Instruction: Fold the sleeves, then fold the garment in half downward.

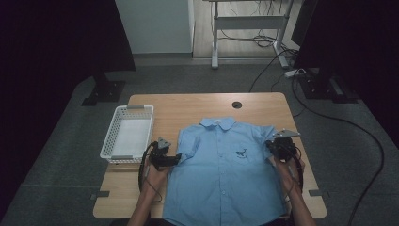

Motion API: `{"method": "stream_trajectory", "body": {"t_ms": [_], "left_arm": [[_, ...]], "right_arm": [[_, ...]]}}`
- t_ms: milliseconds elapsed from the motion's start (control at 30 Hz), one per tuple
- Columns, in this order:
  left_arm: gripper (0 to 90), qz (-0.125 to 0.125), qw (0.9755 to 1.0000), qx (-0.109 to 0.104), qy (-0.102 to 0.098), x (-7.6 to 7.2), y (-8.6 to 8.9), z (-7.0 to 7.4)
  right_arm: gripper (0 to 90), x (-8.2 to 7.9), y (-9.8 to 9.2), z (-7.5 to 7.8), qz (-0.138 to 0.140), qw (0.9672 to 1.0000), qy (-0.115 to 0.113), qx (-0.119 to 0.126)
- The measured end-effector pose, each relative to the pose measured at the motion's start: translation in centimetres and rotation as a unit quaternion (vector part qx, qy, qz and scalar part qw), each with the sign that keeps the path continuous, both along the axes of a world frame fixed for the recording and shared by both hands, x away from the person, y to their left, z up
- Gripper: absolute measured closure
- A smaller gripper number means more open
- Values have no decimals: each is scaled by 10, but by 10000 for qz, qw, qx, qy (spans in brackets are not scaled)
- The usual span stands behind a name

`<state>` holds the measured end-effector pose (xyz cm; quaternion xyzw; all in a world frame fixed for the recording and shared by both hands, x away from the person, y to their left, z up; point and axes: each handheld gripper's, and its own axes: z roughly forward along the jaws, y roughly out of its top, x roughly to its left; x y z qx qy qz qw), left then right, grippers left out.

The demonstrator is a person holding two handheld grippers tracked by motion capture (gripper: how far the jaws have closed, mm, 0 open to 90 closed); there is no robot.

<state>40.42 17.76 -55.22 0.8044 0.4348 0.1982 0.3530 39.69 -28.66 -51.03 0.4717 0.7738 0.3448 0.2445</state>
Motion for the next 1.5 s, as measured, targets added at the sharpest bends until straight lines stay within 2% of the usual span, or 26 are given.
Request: {"method": "stream_trajectory", "body": {"t_ms": [100,267,300,400,533,633,733,800,1033,1200,1267,1333,1500], "left_arm": [[275,-3,10000,-1,1,0,0,0],[275,-7,10000,-6,2,0,0,0],[275,-7,10000,-5,2,0,0,0],[274,-9,10000,-3,3,0,0,0],[274,-10,10000,-5,4,0,0,0],[258,-49,10000,12,18,0,-1,0],[145,-73,9999,73,101,1,-2,-1],[125,-83,9999,68,105,1,-2,-1],[125,-57,9999,71,111,1,-3,-1],[130,82,9999,70,97,1,-4,-1],[135,87,9999,68,92,0,-4,-1],[127,5,9999,68,102,0,-4,-1],[139,-65,9999,68,85,-4,-2,-1]], "right_arm": [[858,2,18,2,333,9994,20,-46],[827,8,41,-9,750,9968,212,-153],[808,10,44,-11,831,9961,264,-125],[714,15,48,-14,1001,9942,359,172],[515,20,42,-5,859,9950,199,471],[388,23,33,1,648,9963,75,554],[314,24,24,0,560,9968,27,566],[274,24,19,-4,553,9967,86,586],[195,22,4,-27,423,9969,366,560],[136,18,-4,-45,364,9974,500,358],[135,14,-5,-49,423,9983,327,252],[132,11,-6,-49,459,9982,318,228],[108,2,-4,-50,280,9988,329,218]]}}
